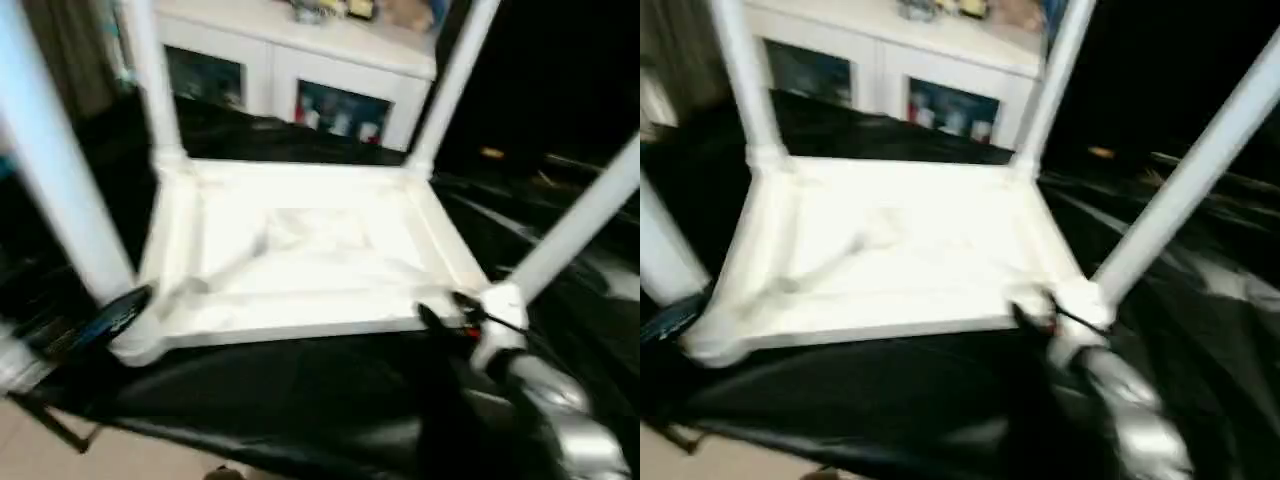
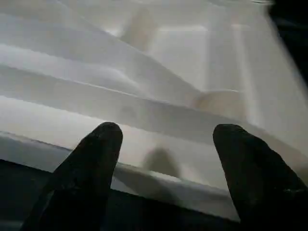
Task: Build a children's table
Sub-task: Rotate table base
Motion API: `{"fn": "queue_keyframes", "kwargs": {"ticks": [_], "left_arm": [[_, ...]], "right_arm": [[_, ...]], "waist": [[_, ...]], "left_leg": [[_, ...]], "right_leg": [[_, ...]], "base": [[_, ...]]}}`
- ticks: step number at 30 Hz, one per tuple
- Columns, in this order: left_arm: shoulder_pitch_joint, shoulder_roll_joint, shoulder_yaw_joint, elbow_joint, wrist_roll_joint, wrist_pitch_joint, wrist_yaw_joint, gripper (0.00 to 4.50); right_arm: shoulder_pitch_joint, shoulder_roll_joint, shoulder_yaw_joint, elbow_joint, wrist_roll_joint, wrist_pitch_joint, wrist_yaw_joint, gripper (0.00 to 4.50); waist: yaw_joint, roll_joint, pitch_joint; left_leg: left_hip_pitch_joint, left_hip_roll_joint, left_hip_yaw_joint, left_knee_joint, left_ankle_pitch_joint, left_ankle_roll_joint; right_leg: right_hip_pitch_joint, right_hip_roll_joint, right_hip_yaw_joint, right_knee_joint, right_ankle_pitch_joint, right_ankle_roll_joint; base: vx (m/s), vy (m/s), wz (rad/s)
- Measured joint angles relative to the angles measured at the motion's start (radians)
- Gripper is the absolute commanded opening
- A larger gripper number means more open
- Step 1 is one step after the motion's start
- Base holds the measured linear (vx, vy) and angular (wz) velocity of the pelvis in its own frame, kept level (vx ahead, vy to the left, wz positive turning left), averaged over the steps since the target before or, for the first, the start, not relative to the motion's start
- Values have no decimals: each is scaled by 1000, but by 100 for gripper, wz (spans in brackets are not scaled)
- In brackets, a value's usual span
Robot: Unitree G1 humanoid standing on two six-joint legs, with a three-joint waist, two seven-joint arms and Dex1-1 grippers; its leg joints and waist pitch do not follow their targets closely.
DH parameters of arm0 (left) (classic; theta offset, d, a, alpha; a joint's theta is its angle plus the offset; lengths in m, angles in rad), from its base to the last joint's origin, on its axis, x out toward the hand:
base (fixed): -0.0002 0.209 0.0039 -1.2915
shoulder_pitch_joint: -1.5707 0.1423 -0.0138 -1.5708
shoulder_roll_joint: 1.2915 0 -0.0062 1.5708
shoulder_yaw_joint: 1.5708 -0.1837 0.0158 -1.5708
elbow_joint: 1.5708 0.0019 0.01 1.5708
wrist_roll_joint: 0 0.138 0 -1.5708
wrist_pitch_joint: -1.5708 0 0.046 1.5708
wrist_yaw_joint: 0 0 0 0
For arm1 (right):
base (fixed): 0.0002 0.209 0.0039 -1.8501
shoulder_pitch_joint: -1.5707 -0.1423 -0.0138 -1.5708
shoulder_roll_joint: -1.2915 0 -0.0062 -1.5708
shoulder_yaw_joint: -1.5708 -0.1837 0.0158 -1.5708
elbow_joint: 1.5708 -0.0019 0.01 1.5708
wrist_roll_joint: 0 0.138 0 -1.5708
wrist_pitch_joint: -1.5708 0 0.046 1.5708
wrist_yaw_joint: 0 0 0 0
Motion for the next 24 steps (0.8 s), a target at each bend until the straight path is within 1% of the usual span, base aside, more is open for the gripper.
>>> {"fn": "queue_keyframes", "kwargs": {"ticks": [1, 4, 7, 8, 9, 10, 11, 13, 14, 17, 18, 19, 21, 22, 24], "left_arm": [[-22, -9, -20, 7, -1, 12, 0, 440], [-79, -41, -66, 17, -3, 27, 10, 440], [-124, -53, -103, 43, 0, 30, 12, 440], [-134, -55, -119, 52, 1, 29, 9, 440], [-145, -56, -134, 62, 3, 29, 8, 440], [-158, -57, -152, 70, 11, 28, 6, 440], [-164, -58, -166, 76, 16, 28, 2, 440], [-168, -59, -183, 85, 21, 28, -6, 440], [-176, -63, -189, 95, 23, 27, -6, 440], [-196, -69, -203, 123, 45, 18, -4, 440], [-198, -69, -206, 127, 50, 13, -3, 440], [-200, -69, -214, 131, 53, 8, -3, 440], [-200, -69, -222, 133, 52, 7, -4, 440], [-200, -69, -228, 133, 52, 7, -10, 440], [-200, -63, -241, 130, 43, 16, -24, 440]], "right_arm": [[9, -8, -19, -6, -3, 19, -17, 334], [17, -26, -31, -24, -17, 50, -31, 334], [26, -26, -32, -61, -21, 52, -35, 334], [31, -26, -39, -81, -4, 51, -32, 334], [34, -26, -46, -108, 17, 50, -25, 334], [38, -27, -56, -147, 41, 49, -11, 334], [47, -32, -62, -173, 57, 49, 4, 334], [74, -48, -70, -208, 71, 54, 32, 334], [93, -63, -72, -222, 80, 62, 48, 334], [147, -115, -86, -273, 107, 104, 103, 334], [151, -122, -98, -278, 108, 120, 107, 334], [150, -131, -111, -278, 108, 139, 105, 334], [143, -144, -115, -272, 96, 160, 83, 334], [118, -140, -115, -239, 78, 166, 49, 334], [62, -126, -112, -161, 41, 167, -2, 334]], "waist": [[0, -1, -1], [2, -4, -2], [-2, 1, 1], [-3, 7, 4], [-5, 8, 4], [-8, 11, 5], [-11, 17, 6], [-21, 23, 3], [-22, 26, 3], [-28, 31, 4], [-31, 31, 3], [-35, 31, 3], [-40, 31, 3], [-46, 31, 3], [-52, 31, 3]], "left_leg": [[1, 0, -1, 0, 0, 0], [0, 0, -3, 1, 0, 0], [0, 0, -3, 1, 0, 0], [-1, 0, -3, 1, 0, 0], [-1, 0, -3, 2, 0, 0], [-1, -1, -3, 2, 0, 0], [-1, -1, -3, 2, 0, 0], [-1, -2, -3, 2, 0, 0], [-1, -2, -3, 2, 0, 0], [-2, -1, -3, 1, 0, 0], [-2, -1, -3, 1, 0, 0], [-2, -1, -4, 1, 0, 0], [-2, -1, -4, 1, 0, 0], [-2, -1, -4, 1, 0, 0], [-2, -1, -3, 1, 0, 0]], "right_leg": [[0, 0, -1, 0, 0, 0], [-1, 0, -2, 1, 0, 0], [-2, 0, -3, 0, 0, 0], [-3, 0, -3, 0, 0, 0], [-2, 0, -3, -1, 0, 0], [-3, -1, -3, -1, 0, 0], [-3, -1, -3, -2, 0, 0], [-2, -2, -3, -2, 0, 0], [-3, -2, -3, -2, 0, 0], [-3, -2, -4, -1, 0, 0], [-3, -2, -4, -1, 0, 0], [-4, -2, -5, -1, 0, 0], [-4, -2, -5, -1, 0, 0], [-4, -2, -5, -1, 0, 0], [-5, -3, -5, -1, 0, 0]], "base": [[0, 0, 0], [0, 0, 0], [0, 0, 0], [0, 0, 0], [0, 0, 0], [0, 0, 0], [0, 0, 0], [0, 0, 0], [0, 0, 0], [0, 0, 0], [0, 0, 0], [0, 0, 0], [0, 0, 0], [0, 0, 0], [0, 0, 0]]}}
